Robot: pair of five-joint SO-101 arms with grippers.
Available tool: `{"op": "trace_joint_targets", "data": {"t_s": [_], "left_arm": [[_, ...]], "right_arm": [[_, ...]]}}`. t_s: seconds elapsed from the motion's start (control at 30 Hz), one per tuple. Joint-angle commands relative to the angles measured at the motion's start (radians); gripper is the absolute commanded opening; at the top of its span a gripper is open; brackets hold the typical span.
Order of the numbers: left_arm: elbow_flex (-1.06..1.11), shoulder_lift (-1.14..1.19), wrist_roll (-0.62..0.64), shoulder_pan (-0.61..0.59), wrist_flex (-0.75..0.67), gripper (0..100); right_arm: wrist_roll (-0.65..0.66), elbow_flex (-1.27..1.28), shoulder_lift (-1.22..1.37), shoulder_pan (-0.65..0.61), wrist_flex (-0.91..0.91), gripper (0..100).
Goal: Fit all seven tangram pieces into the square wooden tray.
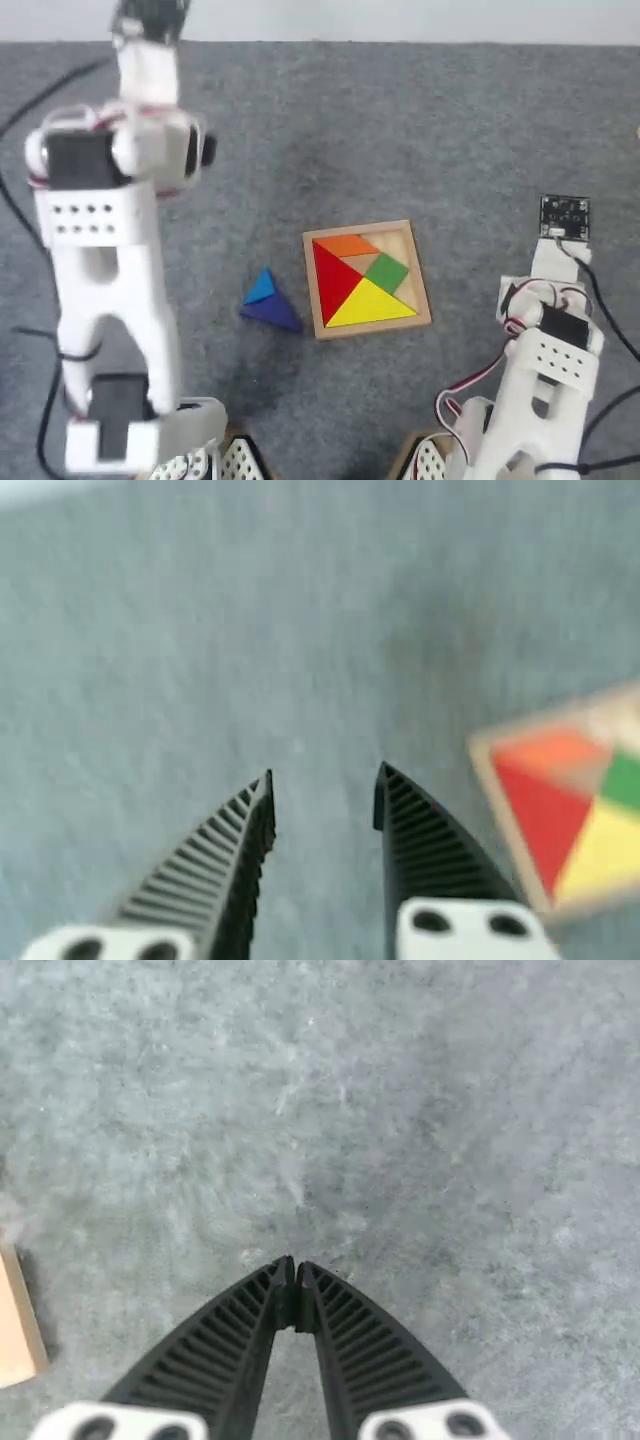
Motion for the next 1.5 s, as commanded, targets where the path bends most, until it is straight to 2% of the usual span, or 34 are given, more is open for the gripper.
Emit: {"op": "trace_joint_targets", "data": {"t_s": [0.0,0.13,0.33,0.53,0.67,1.07,1.3,1.47], "left_arm": [[0.403,-0.114,-0.032,0.009,-0.126,15],[0.661,-0.164,-0.158,0.078,-0.235,15],[0.852,-0.19,-0.15,0.166,-0.396,16],[1.032,-0.19,-0.153,0.301,-0.549,16],[1.087,-0.19,-0.196,0.344,-0.563,16],[1.17,-0.187,-0.356,0.339,-0.565,24],[1.164,-0.169,-0.362,0.341,-0.603,25],[1.092,-0.005,-0.362,0.338,-0.634,25]], "right_arm": [[0.011,0.015,-0.03,-0.01,-0.035,1.3],[0.011,0.028,-0.038,0.033,-0.064,1.3],[0.012,0.015,-0.038,0.173,-0.056,1.3],[0.087,-0.003,-0.038,0.282,0.054,1.3],[0.087,0.014,-0.038,0.283,0.044,1.3],[0.087,0.041,-0.038,0.282,0.007,1.3],[0.087,0.038,-0.038,0.282,0.01,1.3],[0.087,0.038,-0.038,0.282,0.01,1.3]]}}
